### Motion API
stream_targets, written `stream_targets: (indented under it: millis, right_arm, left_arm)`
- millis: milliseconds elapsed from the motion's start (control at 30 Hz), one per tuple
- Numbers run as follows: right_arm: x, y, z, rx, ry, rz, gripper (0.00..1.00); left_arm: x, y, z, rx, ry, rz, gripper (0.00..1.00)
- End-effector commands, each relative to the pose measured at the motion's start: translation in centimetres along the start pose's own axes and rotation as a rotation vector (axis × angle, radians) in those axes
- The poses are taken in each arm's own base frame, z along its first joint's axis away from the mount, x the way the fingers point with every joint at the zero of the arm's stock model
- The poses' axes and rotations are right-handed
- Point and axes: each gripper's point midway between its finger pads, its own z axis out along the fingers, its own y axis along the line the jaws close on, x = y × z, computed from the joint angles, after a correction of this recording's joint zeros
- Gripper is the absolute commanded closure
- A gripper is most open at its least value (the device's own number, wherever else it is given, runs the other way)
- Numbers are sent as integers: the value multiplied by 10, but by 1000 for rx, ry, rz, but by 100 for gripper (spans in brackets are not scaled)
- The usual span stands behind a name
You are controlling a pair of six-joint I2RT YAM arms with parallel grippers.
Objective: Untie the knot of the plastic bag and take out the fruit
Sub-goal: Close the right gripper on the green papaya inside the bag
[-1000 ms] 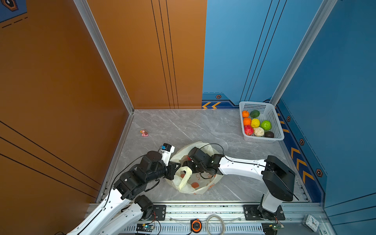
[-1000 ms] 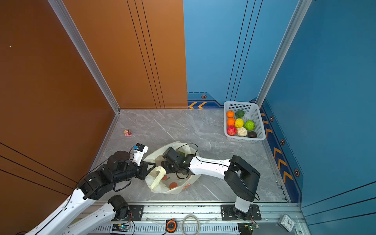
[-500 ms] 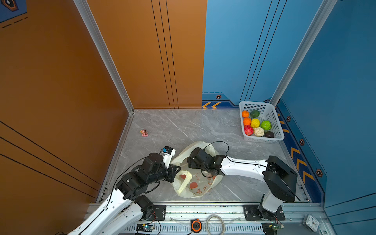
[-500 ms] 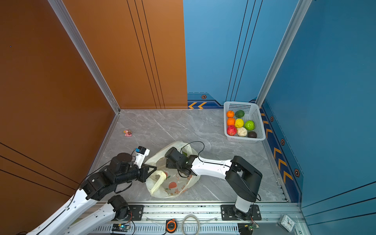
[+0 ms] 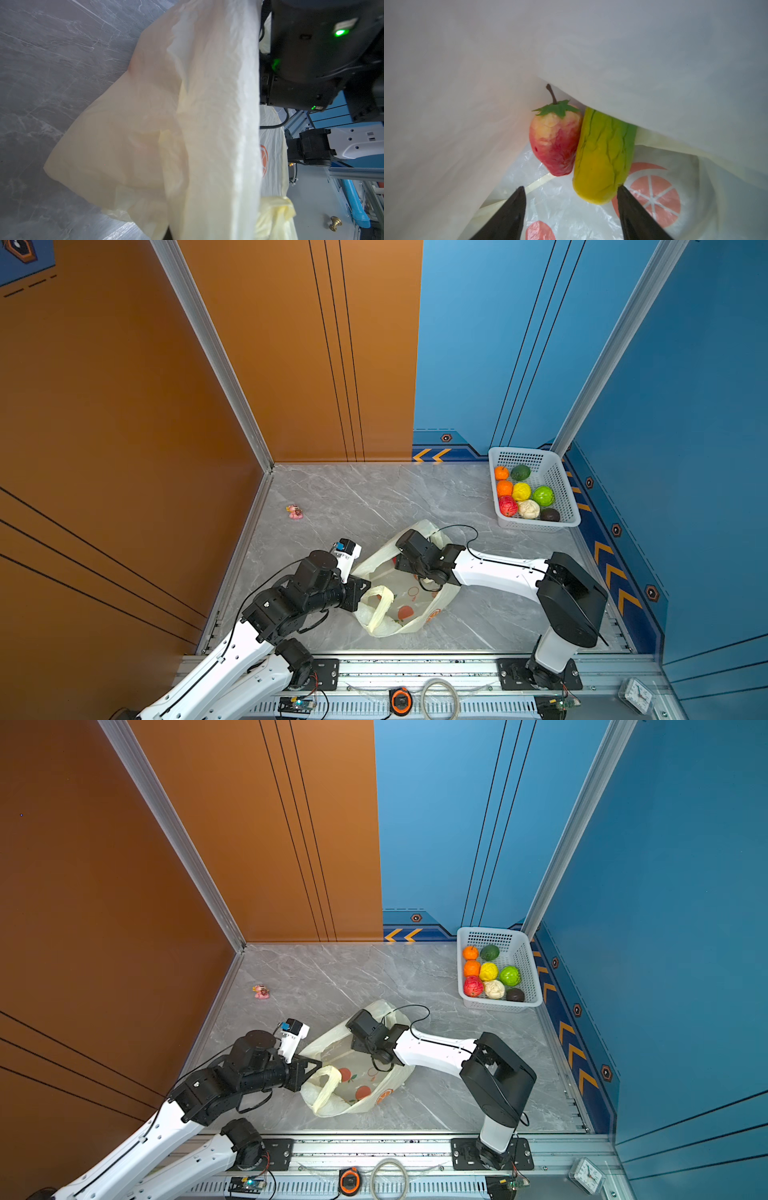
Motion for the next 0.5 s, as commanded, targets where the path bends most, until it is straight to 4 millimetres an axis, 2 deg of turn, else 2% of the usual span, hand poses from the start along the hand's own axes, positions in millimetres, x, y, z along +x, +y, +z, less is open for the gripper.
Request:
stream_targets:
  millis: [0,200,467]
  right_arm:
    - [-3,-23,4,122,-12,10,30]
    - [-6,-40,16,180,-35,27,30]
    - [-12,-28,37,133,-59,33,29]
  left_arm:
    - [-9,-6,-5,9,-29,1,100]
    - [-8,-10,-3,22,-24,1,100]
    - [-5,-16,4,42,-3,14,100]
